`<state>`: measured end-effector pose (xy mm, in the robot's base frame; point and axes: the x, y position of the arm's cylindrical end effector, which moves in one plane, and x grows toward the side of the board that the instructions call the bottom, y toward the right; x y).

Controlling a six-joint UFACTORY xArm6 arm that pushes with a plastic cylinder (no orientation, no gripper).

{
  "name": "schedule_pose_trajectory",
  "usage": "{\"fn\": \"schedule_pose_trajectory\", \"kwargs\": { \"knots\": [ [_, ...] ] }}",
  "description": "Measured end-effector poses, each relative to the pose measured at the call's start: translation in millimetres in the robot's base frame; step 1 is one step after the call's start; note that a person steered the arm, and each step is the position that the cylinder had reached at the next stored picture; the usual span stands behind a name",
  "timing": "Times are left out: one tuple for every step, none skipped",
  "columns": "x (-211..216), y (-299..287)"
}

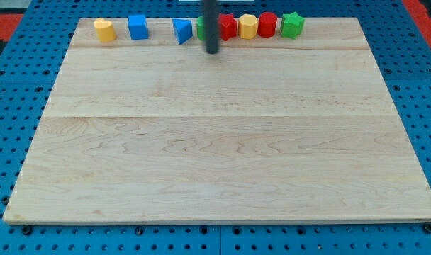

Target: Slide the blue cube right a bit

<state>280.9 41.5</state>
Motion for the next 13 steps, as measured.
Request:
{"fn": "schedule_pose_trajectory", "kwargs": {
  "knots": [
    [-35.1,121.0],
    [-88.1,161.8],
    [-89.3,158.6],
    [-89.5,158.6],
    [-89.6,175.8],
    [-89.2,218.9],
    [-25.9,230.9],
    [72.4,197.3],
    [136.9,49.0],
    [141.8,-117.4],
    [114.2,-253.8],
    [82.5,-343.5],
    [73.6,-346.6]
  ]
}}
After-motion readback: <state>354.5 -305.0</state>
